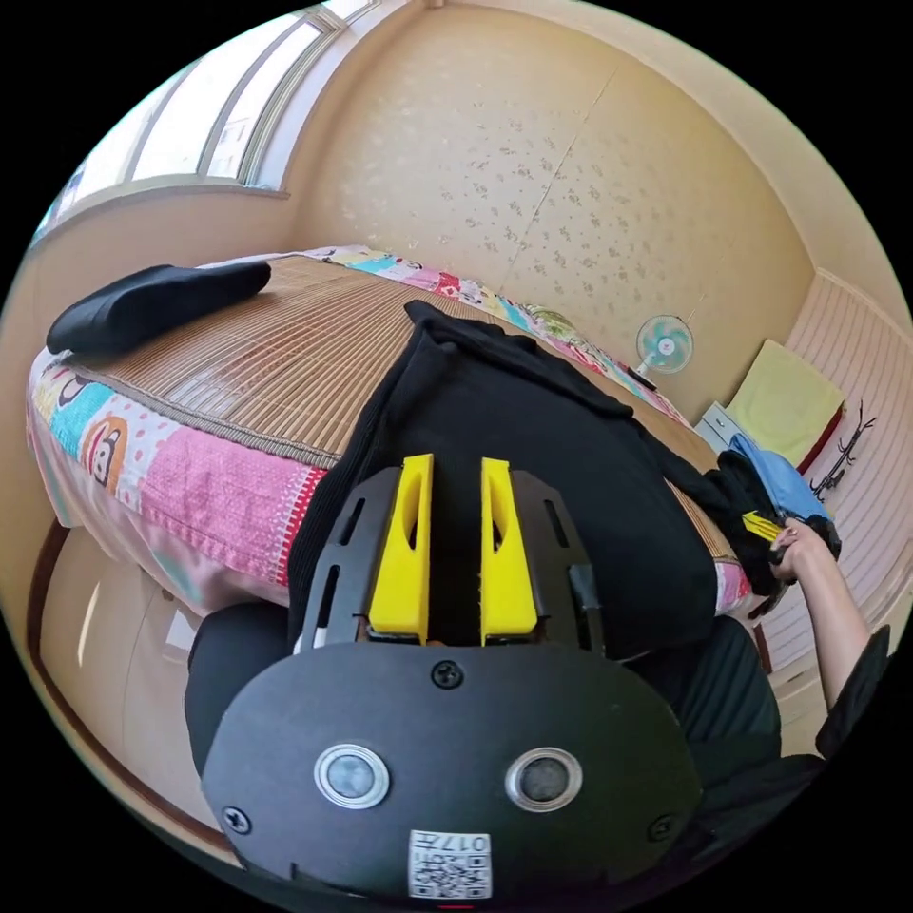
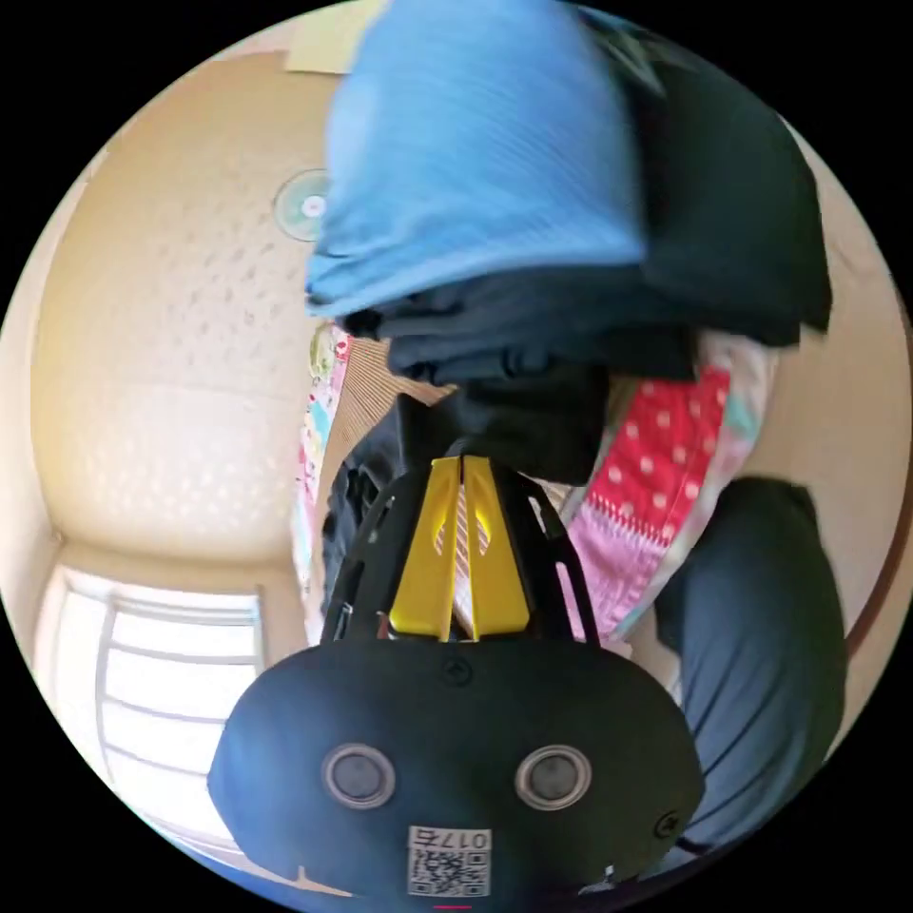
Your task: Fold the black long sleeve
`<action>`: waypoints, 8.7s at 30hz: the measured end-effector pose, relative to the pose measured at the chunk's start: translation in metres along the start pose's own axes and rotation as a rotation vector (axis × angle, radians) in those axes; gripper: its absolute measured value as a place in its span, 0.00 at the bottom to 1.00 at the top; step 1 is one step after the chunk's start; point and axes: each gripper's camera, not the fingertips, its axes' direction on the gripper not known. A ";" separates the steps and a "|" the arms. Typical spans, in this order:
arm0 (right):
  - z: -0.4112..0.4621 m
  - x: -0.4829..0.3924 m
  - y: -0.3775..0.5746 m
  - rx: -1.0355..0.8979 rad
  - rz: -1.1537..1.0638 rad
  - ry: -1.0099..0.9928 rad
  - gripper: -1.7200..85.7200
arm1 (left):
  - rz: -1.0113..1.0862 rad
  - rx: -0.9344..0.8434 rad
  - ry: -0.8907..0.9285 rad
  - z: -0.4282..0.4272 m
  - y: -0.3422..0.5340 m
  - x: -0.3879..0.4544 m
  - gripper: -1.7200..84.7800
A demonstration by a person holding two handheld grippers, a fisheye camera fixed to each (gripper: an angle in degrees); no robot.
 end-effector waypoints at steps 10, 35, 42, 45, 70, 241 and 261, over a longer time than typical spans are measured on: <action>0.056 -0.258 0.087 0.199 -0.855 -0.091 0.02 | -0.099 0.025 0.066 -0.009 -0.029 -0.024 0.12; 0.443 -0.169 0.303 -0.307 -1.159 0.321 0.16 | -0.196 0.045 0.178 -0.027 -0.072 -0.047 0.09; 0.504 -0.154 0.294 -0.307 -1.042 0.417 0.08 | -0.201 0.048 0.173 -0.026 -0.078 -0.035 0.08; 0.459 -0.184 0.315 -0.055 -1.036 0.320 0.06 | -0.205 0.053 0.178 -0.023 -0.080 -0.030 0.08; 0.421 -0.187 0.474 -0.655 -1.189 -0.304 0.14 | -0.198 0.059 0.221 -0.005 -0.084 0.033 0.04; 0.391 -0.004 0.266 -0.390 -1.164 0.202 0.06 | 0.216 -0.285 -0.275 0.225 -0.191 0.168 0.06; 0.258 0.058 0.320 -0.102 -1.066 0.092 0.15 | 0.089 -0.372 -0.102 0.235 -0.246 0.085 0.06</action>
